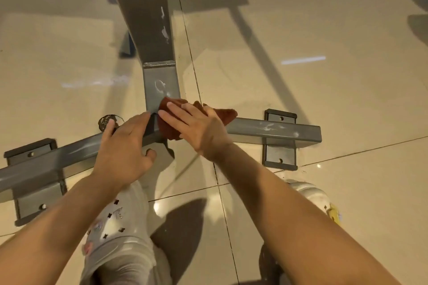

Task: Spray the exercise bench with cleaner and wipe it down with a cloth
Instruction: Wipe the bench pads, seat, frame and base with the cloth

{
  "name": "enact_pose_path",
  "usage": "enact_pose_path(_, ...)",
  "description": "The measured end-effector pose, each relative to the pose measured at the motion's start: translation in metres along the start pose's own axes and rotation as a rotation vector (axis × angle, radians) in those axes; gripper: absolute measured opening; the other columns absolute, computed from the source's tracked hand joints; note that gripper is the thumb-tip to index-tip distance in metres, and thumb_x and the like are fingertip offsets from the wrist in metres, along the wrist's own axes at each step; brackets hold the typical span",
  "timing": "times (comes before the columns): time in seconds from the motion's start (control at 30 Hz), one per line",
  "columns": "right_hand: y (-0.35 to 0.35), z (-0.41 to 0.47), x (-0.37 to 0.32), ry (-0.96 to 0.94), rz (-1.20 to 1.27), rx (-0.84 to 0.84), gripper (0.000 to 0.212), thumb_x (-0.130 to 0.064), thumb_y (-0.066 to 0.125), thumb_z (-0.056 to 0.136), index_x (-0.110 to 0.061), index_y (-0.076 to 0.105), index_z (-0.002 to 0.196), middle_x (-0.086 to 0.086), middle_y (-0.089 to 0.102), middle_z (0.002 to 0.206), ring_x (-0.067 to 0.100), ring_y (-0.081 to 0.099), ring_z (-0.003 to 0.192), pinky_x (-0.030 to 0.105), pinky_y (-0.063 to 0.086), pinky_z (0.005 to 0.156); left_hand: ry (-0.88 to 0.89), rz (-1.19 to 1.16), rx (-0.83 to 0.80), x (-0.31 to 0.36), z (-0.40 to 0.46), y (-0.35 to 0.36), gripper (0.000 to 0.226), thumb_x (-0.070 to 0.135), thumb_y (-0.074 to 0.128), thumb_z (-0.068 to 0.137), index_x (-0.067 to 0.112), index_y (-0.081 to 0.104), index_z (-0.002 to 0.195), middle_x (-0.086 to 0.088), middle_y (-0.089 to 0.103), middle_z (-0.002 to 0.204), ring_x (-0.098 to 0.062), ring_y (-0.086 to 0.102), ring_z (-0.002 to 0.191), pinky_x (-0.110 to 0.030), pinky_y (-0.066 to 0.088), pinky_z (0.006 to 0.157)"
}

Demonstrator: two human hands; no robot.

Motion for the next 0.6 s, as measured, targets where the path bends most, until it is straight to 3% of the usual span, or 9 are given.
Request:
enact_pose_path(0.07, 0.018, -0.019, 0.024, -0.058, -0.085, -0.066, 0.083, -0.025, 0.060, 0.095, -0.032, 0.003, 0.155, 0.002, 0.009, 0.164, 0.026, 0.025, 0.143, 0.051, 0.037, 0.106, 0.031, 0.053, -0.034, -0.004, -0.006, 0.004, 0.086, 0.026, 0.068, 0.083, 0.020, 0.019, 0.153, -0.002, 0.032, 0.155, -0.019, 0.027, 0.144, -0.047, 0.000, 0.119)
enact_pose_path(0.17, 0.023, -0.061, 0.067, 0.025, -0.076, 0.017, 0.084, -0.026, 0.067, 0.090, -0.031, 0.012, 0.154, 0.002, 0.024, 0.160, 0.028, 0.036, 0.137, 0.054, 0.039, 0.105, 0.088, 0.148, -0.063, -0.004, -0.015, 0.006, 0.089, 0.030, 0.066, 0.085, 0.019, 0.011, 0.155, -0.001, 0.015, 0.161, -0.016, 0.015, 0.148, -0.048, -0.001, 0.119)
enact_pose_path(0.27, 0.029, -0.117, 0.111, 0.140, -0.073, 0.069, 0.062, -0.027, 0.050, 0.098, -0.025, 0.022, 0.154, 0.007, 0.032, 0.157, 0.031, 0.038, 0.139, 0.054, 0.028, 0.114, 0.068, 0.191, -0.085, -0.006, -0.022, 0.005, 0.087, 0.034, 0.059, 0.089, 0.019, 0.004, 0.155, 0.000, 0.006, 0.163, -0.014, 0.008, 0.149, -0.046, -0.005, 0.118)
enact_pose_path(0.37, 0.028, -0.175, 0.157, 0.342, -0.013, 0.023, 0.057, -0.034, 0.034, 0.101, -0.022, 0.018, 0.155, 0.010, 0.029, 0.158, 0.032, 0.029, 0.145, 0.052, 0.018, 0.118, 0.039, 0.201, -0.120, -0.003, -0.024, 0.007, 0.086, 0.037, 0.053, 0.093, 0.019, -0.004, 0.155, 0.001, -0.002, 0.163, -0.013, 0.001, 0.149, -0.044, -0.009, 0.118)
enact_pose_path(0.47, 0.031, -0.195, 0.167, 0.463, 0.047, -0.065, 0.059, -0.042, 0.021, 0.101, -0.020, 0.011, 0.154, 0.010, 0.020, 0.161, 0.033, 0.015, 0.149, 0.050, 0.009, 0.119, 0.010, 0.150, -0.087, 0.002, -0.019, 0.003, 0.082, 0.036, 0.056, 0.091, 0.019, 0.005, 0.154, 0.000, 0.011, 0.162, -0.014, 0.009, 0.148, -0.043, -0.006, 0.118)
enact_pose_path(0.6, 0.027, -0.178, 0.134, 0.599, 0.136, 0.030, 0.063, -0.040, 0.021, 0.099, -0.010, 0.020, 0.154, 0.013, 0.021, 0.160, 0.036, 0.015, 0.148, 0.054, 0.010, 0.118, 0.005, 0.107, -0.034, 0.002, -0.018, 0.000, 0.083, 0.031, 0.065, 0.086, 0.015, 0.018, 0.152, -0.004, 0.026, 0.158, -0.019, 0.022, 0.146, -0.046, 0.003, 0.119)
Point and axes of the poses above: each hand's wrist, its own z-axis towards the middle knuckle, its own y-axis out of the palm, x = y × z, the point moved 8 cm from there along z, towards the middle knuckle
